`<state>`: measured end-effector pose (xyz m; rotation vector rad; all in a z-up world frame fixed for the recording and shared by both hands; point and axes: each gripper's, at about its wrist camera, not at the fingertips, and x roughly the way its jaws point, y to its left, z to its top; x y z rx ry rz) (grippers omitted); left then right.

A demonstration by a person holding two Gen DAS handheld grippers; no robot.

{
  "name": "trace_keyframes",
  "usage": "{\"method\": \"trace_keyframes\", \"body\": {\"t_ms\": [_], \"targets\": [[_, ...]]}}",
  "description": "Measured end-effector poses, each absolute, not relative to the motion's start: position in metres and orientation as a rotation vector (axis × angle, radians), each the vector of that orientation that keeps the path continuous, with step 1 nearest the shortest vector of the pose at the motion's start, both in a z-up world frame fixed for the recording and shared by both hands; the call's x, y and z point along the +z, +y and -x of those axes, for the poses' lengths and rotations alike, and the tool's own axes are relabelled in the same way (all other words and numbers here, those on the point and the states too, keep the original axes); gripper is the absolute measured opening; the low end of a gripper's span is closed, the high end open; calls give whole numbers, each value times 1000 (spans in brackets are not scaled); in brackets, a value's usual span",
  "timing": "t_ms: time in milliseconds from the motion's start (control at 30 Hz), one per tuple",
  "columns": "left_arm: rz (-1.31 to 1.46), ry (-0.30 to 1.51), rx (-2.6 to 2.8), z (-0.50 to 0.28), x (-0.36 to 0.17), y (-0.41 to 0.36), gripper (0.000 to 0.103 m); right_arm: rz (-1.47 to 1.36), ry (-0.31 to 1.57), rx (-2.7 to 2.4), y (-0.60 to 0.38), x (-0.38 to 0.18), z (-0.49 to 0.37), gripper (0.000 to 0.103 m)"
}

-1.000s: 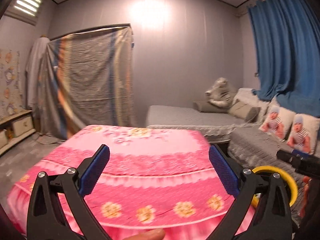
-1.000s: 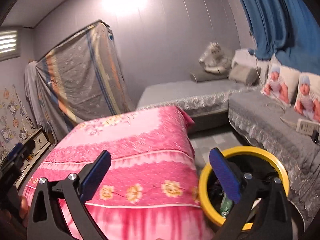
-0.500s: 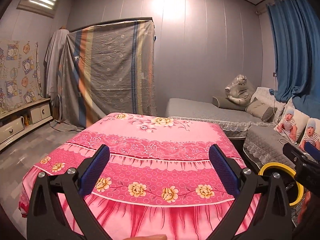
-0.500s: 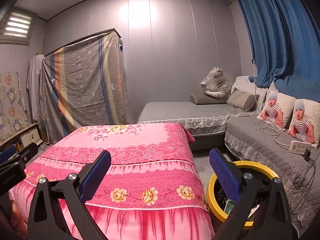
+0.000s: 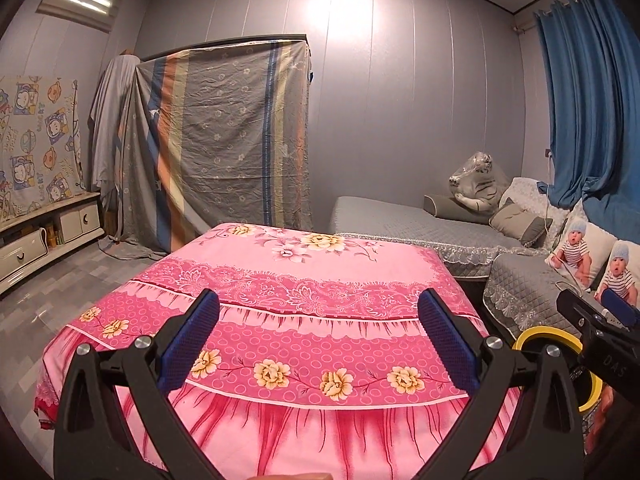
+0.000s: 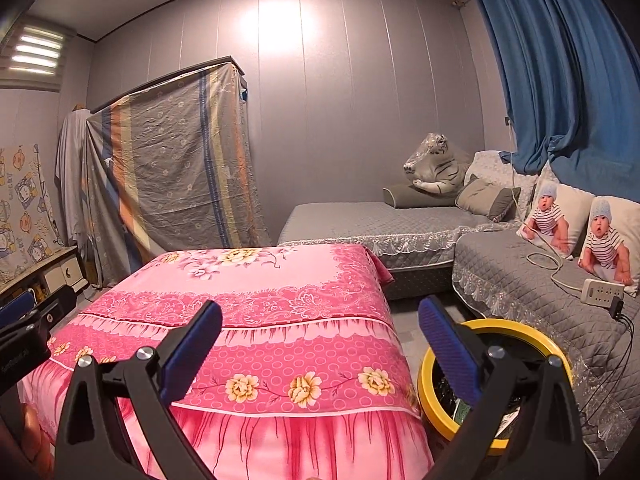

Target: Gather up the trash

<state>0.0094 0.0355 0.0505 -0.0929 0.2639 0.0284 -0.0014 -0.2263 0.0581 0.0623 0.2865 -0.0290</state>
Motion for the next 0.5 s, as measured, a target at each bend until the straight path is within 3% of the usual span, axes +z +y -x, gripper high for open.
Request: {"method": "trace_keyframes", "body": {"t_ms": [500], "targets": [[97, 266, 22, -7, 52, 35, 95, -66, 300, -16, -222, 56, 0, 95]]}}
